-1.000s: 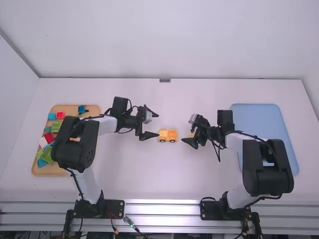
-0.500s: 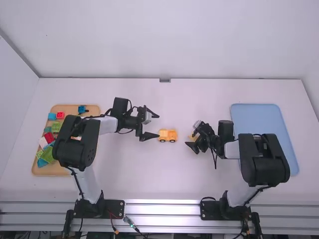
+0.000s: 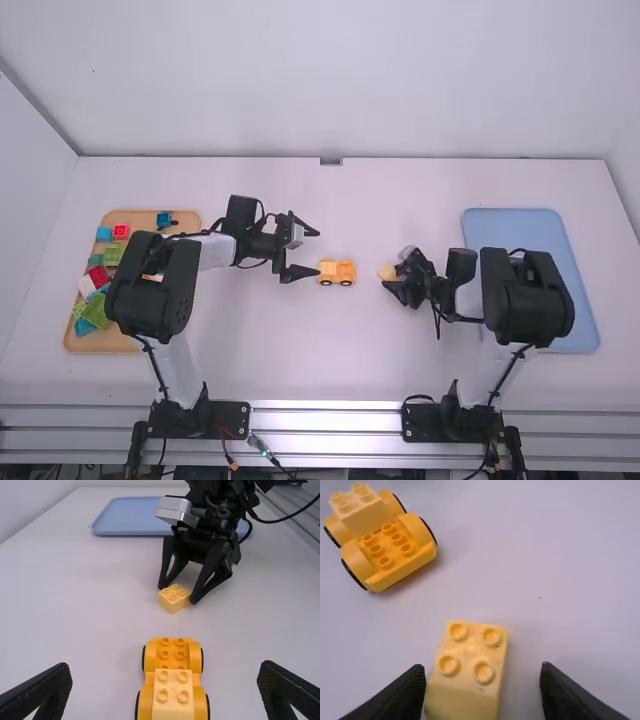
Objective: Assemble lego blocks to make yellow taxi
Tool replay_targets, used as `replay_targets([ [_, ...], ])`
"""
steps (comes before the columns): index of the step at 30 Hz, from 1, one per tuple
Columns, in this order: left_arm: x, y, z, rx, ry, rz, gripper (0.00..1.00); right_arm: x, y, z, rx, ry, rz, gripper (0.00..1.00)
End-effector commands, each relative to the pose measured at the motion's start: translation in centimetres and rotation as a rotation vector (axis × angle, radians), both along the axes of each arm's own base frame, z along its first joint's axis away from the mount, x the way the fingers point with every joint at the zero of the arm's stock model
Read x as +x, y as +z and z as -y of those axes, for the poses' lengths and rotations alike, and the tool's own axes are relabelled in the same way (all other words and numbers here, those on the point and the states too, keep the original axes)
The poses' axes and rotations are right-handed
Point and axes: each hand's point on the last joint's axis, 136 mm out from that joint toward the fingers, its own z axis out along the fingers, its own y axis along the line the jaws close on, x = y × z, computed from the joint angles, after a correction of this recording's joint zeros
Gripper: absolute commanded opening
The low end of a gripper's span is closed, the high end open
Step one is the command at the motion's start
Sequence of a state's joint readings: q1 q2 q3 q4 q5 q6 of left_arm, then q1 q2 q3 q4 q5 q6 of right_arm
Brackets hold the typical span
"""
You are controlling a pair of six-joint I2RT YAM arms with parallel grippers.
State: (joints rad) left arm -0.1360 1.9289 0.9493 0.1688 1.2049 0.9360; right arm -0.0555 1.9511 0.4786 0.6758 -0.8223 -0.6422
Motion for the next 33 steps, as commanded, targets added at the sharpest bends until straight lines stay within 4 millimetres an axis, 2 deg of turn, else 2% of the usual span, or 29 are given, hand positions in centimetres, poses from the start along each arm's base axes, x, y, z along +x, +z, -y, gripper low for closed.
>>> replay_targets([
  [1,-0.2,0.6,0.5,-0.027,-0.028,-0.002,0.99,-0.3,-0.6,-0.5,-0.012,0.02,-0.009,0.45],
  [4,-0.3,0.6,0.5,-0.027,-0.028,-0.005,0.99,-0.2,-0.9,-0.6,-0.034,0.014,-0.01,0.36],
  [6,-0.4,0.5,0.4,-0.024,-0.027,-0.021,0.99,-0.3,-0.8,-0.9,-0.031,0.025,-0.008,0.25],
  [7,-0.5,0.4,0.4,-0.022,-0.026,-0.028,0.99,-0.3,-0.8,-0.9,-0.031,0.026,-0.005,0.24],
  [9,-0.5,-0.1,0.3,-0.002,-0.013,-0.04,0.99,-0.1,-0.7,-0.8,-0.032,0.022,0.002,0.21],
  [12,-0.9,-1.4,1.0,0.019,-0.022,-0.043,0.99,0.1,-0.4,-1.0,-0.028,0.03,0.012,0.1],
  [14,-1.2,-2.0,1.5,0.02,-0.038,-0.036,0.99,0.0,0.1,-1.5,-0.014,0.049,0.022,0.09],
  [17,-1.5,-4.2,2.4,0.066,-0.038,-0.026,0.99,0.1,1.9,-2.1,0.032,0.087,0.062,0.09],
  [25,-1.8,-7.2,3.8,0.074,-0.067,-0.012,0.99,0.7,6.0,-3.8,0.147,0.2,0.152,0.07],
  [28,-1.3,-8.1,4.1,0.065,-0.051,-0.034,0.99,0.6,6.4,-5.0,0.153,0.267,0.161,0.06],
  [33,-0.9,-8.6,4.2,0.058,-0.041,-0.059,1.0,0.1,6.0,-6.5,0.104,0.362,0.132,0.02],
])
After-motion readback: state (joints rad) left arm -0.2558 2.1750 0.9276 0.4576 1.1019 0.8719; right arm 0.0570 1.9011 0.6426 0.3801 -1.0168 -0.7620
